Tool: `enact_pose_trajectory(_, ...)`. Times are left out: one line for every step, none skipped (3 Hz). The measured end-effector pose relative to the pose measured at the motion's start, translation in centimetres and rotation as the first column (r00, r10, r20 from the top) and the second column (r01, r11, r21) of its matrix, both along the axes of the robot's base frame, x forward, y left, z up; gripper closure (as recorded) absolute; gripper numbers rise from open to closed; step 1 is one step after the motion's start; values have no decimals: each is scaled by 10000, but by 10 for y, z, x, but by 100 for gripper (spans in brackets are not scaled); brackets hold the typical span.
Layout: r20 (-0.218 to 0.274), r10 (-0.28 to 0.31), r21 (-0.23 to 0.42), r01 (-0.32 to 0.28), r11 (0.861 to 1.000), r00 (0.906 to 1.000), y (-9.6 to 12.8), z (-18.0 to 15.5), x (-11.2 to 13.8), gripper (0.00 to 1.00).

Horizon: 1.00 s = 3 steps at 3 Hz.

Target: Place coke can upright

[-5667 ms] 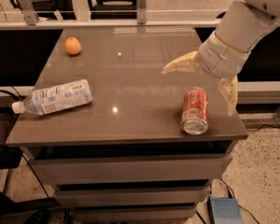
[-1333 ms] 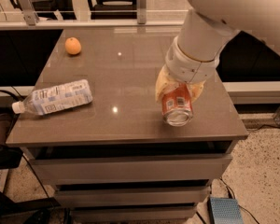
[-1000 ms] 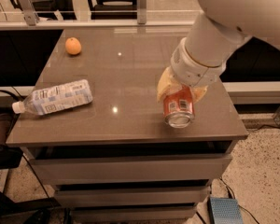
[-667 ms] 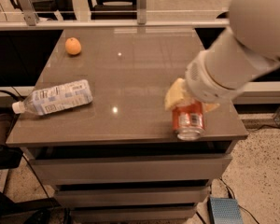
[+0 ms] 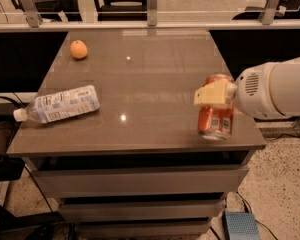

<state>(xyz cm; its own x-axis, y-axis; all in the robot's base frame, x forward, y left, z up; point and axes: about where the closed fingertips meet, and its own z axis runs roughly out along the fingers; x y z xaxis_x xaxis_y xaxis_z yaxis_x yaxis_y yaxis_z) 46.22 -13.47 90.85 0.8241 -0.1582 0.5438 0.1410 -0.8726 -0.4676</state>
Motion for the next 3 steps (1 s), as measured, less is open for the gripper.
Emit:
enact_pose_trajectory(1924,-146,1444,-136,9894,9812,-6,39,36,100)
enact_pose_trajectory(2511,235,1213,-556,9911,9677,-4,45,39,100)
enact_pose_trajectory(2502,251,1171,-560,9915,9679,-4,45,39,100)
